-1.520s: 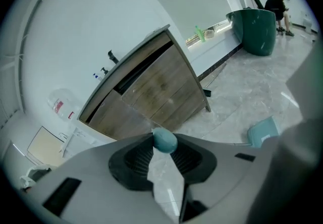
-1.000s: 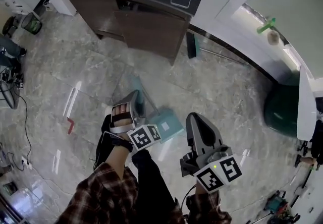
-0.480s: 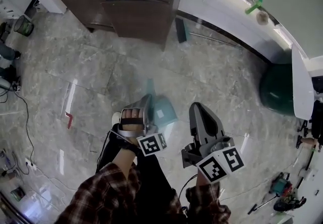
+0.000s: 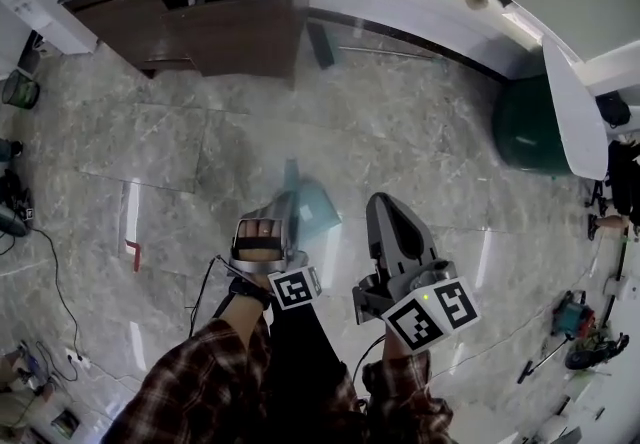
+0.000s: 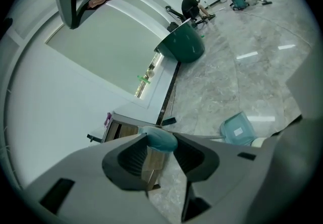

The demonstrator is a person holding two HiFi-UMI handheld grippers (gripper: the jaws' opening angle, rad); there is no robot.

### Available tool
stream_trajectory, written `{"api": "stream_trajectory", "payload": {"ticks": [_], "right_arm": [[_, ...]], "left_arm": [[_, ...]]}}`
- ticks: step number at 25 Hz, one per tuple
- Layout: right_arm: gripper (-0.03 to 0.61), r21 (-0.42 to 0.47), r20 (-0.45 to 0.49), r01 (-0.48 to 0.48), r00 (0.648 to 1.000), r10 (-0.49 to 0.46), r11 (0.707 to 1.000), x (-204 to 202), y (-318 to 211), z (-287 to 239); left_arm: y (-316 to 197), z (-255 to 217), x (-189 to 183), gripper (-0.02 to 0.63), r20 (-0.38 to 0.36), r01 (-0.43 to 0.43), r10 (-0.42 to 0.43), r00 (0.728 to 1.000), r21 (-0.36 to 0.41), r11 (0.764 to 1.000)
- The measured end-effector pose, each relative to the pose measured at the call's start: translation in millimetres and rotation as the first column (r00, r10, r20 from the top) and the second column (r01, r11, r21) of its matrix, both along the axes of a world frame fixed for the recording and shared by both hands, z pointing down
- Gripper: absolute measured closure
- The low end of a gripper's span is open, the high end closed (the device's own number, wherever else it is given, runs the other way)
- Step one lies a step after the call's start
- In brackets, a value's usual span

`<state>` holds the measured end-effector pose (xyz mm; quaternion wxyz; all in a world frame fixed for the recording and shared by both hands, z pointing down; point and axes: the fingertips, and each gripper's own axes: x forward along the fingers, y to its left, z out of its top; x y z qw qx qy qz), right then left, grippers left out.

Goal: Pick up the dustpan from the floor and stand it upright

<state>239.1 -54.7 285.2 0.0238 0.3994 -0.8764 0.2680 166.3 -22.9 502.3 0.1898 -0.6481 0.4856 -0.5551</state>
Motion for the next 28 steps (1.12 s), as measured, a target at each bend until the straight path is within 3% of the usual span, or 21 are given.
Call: {"api": "stream_trajectory", "payload": {"ticks": [6,10,15,20,24,28], "right_arm": [[0.568,-0.011,0.004,-0.104,0.995,0.104,0.995,29,23,1],[0.567,-0.018,0.013,-0.170,0.985,0.170,0.985,52,36,7],[0.566,-0.026,0.027,-0.277,0.960,0.278,0.961,89,56,13],[0.566,-0.036,0.044,-0.351,0.935,0.352,0.936,117,70,16],[0.568,-0.035,0.051,-0.358,0.932,0.359,0.933,118,68,13],[0.566,-0.015,0.050,-0.322,0.945,0.322,0.947,101,58,4]], "left_arm": [[7,0,22,0.471,0.043,-0.035,0.033,0.998,0.044,0.998],[-2,1,27,0.471,0.032,0.007,-0.010,0.999,0.083,0.997],[0,5,33,0.471,-0.056,0.067,-0.062,0.996,0.086,0.994],[14,0,41,0.471,-0.122,0.057,-0.047,0.991,0.078,0.995],[10,-14,42,0.471,-0.177,0.059,-0.045,0.983,0.078,0.995],[-2,-40,41,0.471,-0.290,0.080,-0.059,0.955,0.062,0.995]]}}
